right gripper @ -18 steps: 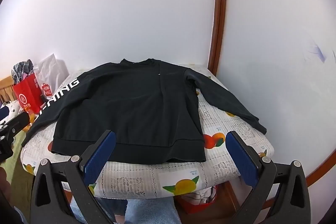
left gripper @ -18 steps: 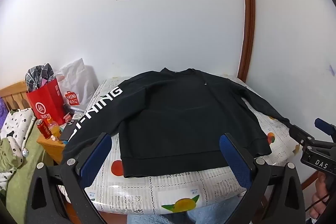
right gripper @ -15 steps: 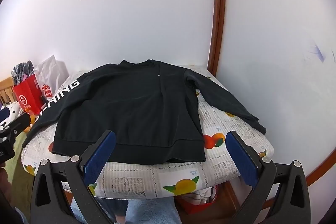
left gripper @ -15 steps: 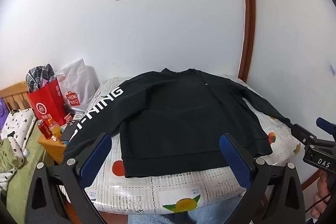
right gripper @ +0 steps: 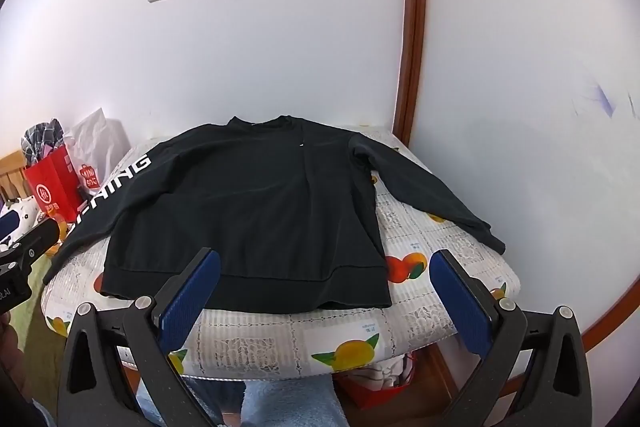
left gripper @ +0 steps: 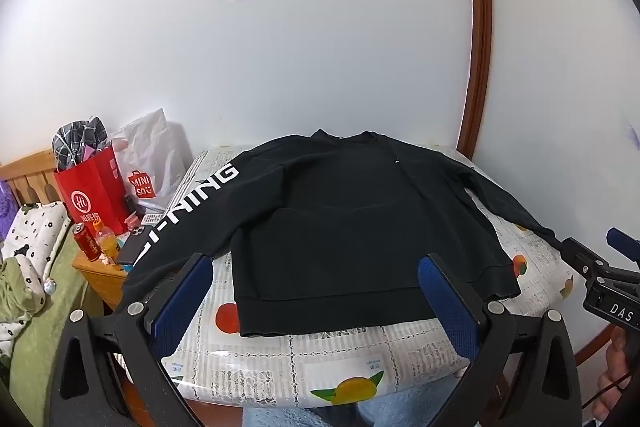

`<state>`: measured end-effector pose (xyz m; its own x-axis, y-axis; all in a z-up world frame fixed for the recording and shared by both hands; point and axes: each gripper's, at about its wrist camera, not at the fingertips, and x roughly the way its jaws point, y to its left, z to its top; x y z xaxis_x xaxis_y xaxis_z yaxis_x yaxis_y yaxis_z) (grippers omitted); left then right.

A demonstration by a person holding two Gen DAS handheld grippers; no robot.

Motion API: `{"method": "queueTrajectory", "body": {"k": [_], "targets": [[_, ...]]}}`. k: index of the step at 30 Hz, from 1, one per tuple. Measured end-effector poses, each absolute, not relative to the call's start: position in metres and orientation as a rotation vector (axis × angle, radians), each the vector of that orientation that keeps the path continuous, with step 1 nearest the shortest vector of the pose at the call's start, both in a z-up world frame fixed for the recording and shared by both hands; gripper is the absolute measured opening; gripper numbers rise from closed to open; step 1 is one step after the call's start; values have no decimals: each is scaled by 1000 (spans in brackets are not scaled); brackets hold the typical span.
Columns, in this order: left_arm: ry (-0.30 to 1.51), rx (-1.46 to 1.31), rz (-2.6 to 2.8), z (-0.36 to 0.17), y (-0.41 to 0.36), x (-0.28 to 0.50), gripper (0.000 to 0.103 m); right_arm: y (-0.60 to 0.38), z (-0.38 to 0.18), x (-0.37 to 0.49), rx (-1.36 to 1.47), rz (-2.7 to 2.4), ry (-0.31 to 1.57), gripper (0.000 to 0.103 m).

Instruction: Fold small clothes

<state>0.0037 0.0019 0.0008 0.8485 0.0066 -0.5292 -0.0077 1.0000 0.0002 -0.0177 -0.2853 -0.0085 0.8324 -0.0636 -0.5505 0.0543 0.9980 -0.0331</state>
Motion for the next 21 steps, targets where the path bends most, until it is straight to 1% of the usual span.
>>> {"method": "queueTrajectory", "body": {"k": [21], "targets": [[542, 10, 6, 2, -3, -3, 103, -286, -10, -20, -11, -66, 575, 103]]}}
